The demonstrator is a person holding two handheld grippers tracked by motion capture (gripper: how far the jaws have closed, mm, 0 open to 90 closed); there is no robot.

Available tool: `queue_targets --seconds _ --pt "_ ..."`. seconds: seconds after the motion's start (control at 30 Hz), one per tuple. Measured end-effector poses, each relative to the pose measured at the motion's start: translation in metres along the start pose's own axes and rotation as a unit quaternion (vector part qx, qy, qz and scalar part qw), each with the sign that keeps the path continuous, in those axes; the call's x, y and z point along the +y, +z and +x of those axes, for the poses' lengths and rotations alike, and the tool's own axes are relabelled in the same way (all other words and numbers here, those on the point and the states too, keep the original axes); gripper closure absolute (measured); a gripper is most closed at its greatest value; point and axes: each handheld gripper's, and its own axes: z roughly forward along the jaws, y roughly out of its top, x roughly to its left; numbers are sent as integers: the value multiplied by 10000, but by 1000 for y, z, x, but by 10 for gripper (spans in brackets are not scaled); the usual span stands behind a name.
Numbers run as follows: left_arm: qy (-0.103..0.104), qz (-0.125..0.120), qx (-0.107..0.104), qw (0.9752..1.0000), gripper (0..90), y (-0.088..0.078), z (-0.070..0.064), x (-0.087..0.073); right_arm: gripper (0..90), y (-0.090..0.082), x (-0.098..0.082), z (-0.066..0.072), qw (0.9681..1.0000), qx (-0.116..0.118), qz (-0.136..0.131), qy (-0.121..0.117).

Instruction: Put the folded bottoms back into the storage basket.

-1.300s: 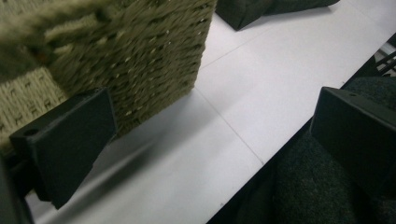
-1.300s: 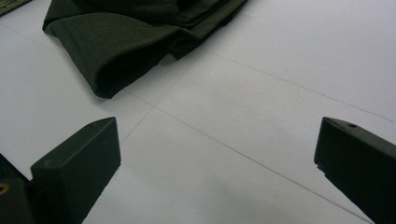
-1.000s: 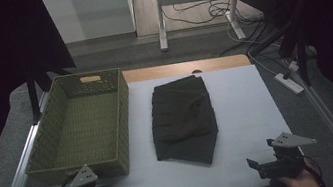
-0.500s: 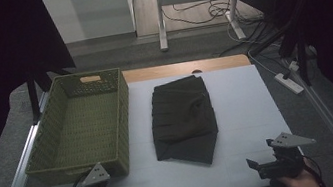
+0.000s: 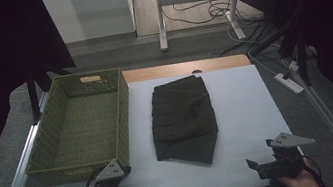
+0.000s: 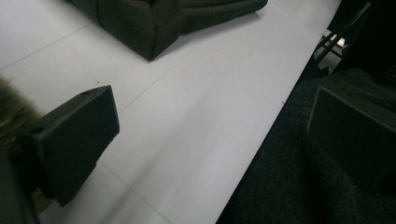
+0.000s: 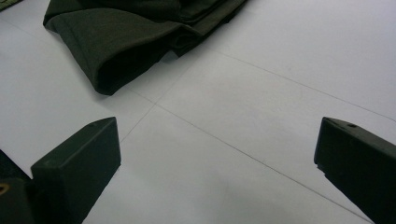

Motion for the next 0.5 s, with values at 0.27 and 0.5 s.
queue_targets --seconds 0.27,0.5 --pt "237 124 -234 9994 11 20 -7 13 10 0 0 0 10000 1 14 -34" --pt "439 71 -375 9983 8 33 -13 28 10 1 0 0 10000 10 22 -41"
